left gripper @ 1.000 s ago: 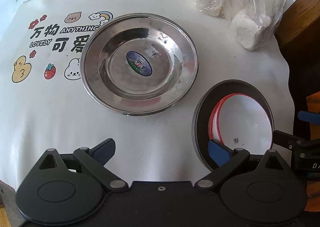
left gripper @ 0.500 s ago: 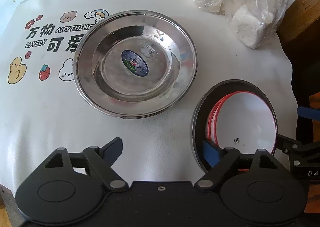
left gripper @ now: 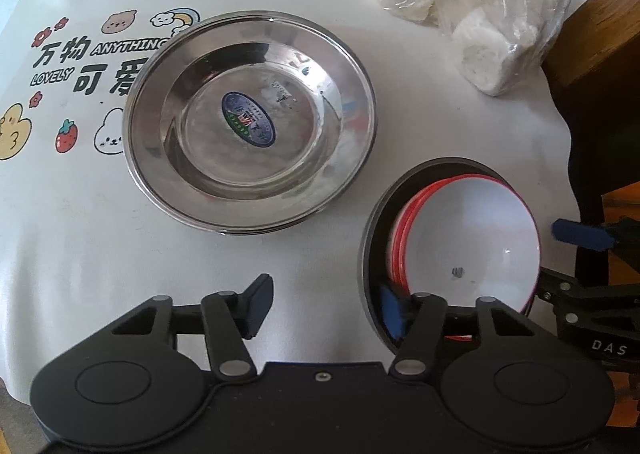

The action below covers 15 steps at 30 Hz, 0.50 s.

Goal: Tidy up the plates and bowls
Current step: 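Close both tools on the rim of the steel bowl holding white bowls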

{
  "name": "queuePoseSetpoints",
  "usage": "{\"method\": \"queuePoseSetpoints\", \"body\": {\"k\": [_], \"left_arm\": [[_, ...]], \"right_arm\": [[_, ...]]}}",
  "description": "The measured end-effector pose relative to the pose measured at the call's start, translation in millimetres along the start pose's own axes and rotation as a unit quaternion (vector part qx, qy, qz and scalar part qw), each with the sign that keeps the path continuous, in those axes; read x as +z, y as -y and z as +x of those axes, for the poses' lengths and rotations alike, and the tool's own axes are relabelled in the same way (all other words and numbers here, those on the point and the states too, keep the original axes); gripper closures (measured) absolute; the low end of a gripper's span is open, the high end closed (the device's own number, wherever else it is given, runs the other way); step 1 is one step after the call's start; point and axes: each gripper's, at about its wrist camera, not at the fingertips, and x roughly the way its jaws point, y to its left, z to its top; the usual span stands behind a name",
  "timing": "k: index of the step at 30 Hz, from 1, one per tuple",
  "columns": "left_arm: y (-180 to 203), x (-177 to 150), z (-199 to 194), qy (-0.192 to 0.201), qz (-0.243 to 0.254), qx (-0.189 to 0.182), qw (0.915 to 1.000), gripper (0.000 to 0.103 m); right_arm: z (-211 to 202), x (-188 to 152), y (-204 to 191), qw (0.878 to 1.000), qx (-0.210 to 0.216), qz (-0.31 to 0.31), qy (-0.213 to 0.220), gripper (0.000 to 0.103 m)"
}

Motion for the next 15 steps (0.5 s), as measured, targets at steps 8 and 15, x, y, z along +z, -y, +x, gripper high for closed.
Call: {"method": "queuePoseSetpoints", "body": {"k": [8,15], "left_arm": [[-3.0,-1.5,-0.8,0.0,-0.017,-0.047,0.9988,0.075],[0.4,-4.5,-1.3,0.005,-0.022,-0.056,0.9982,0.085]], "right_arm": [[-1.5,0.8,0.2,0.999,0.039,0.008,0.001,0.059],[-3.1,1.1,-6.2,0.998,0.063,0.006,0.0,0.08]]}}
